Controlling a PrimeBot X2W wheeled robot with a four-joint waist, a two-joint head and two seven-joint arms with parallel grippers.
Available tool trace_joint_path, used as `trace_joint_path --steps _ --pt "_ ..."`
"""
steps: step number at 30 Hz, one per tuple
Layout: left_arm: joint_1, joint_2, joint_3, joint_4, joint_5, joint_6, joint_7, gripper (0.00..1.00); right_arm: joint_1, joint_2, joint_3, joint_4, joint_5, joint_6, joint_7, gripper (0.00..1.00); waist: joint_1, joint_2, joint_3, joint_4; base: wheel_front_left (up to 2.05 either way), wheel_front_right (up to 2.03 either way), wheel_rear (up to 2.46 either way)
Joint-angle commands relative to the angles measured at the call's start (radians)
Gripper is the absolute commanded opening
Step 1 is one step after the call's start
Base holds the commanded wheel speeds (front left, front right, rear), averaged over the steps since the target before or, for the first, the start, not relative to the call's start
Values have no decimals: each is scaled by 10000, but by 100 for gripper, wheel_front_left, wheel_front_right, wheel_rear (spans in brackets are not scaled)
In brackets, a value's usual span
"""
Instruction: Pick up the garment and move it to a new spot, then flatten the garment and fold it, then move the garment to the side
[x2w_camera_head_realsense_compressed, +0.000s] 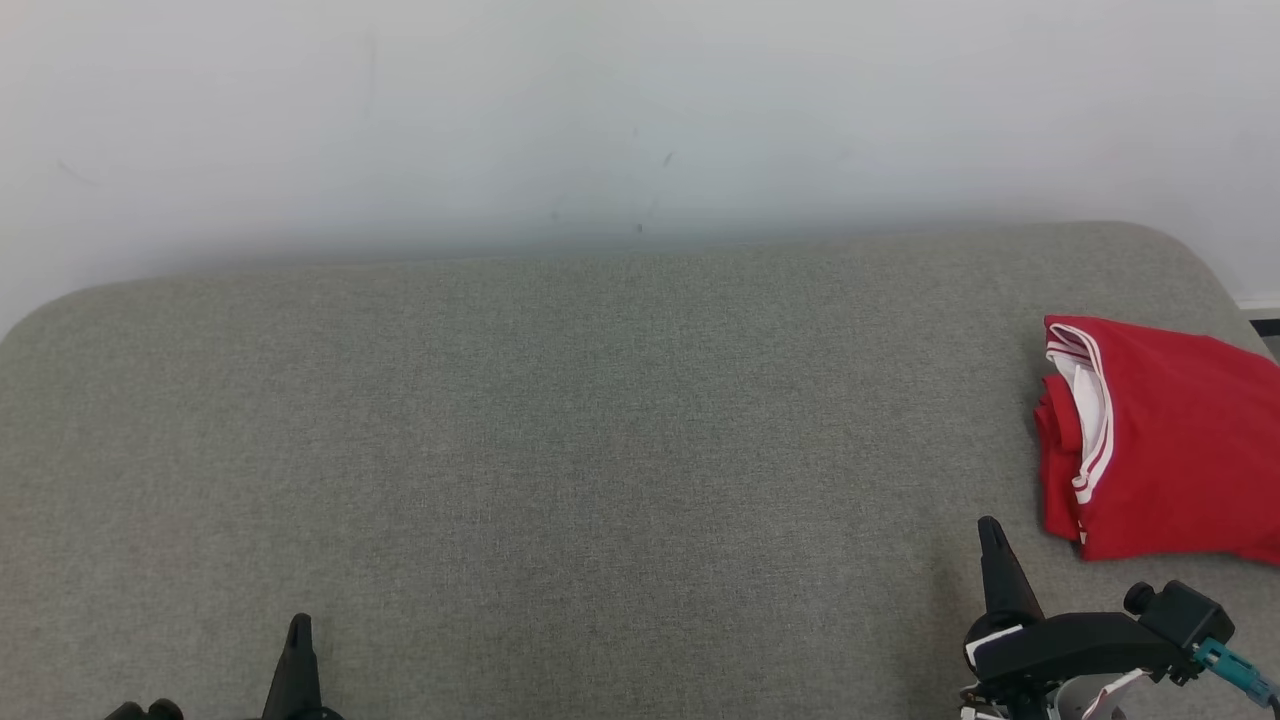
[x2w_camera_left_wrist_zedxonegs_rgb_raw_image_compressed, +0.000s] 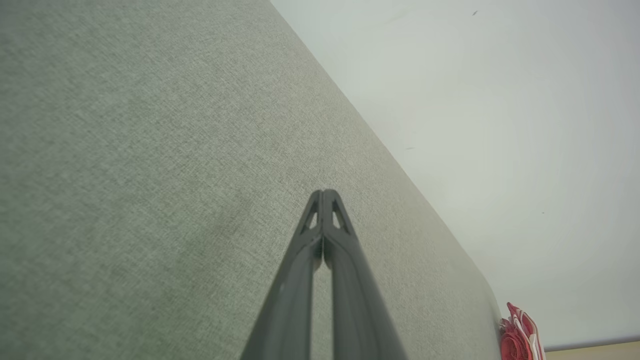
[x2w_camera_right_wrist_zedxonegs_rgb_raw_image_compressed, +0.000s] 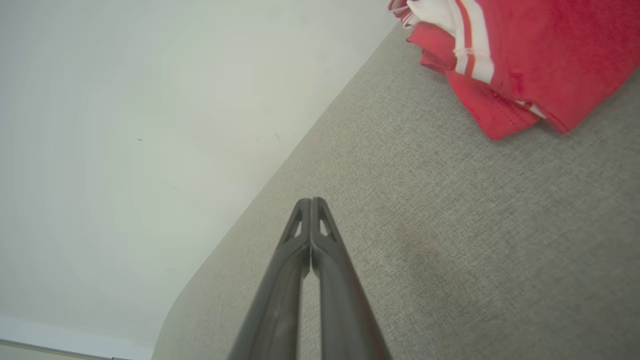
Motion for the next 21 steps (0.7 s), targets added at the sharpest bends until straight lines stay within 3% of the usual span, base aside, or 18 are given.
trace_joint_path --steps 1,21 --pt "-223 35 36 -146 -260 -74 47 0 -5 -6 -35 -153 262 -10 57 0 0 0 -1 2 0 0 0" --pt "-403 41 211 -315 -2420 -186 622 0 75 -3 -209 -555 2635 -13 623 0 0 0 -32 36 0 0 0"
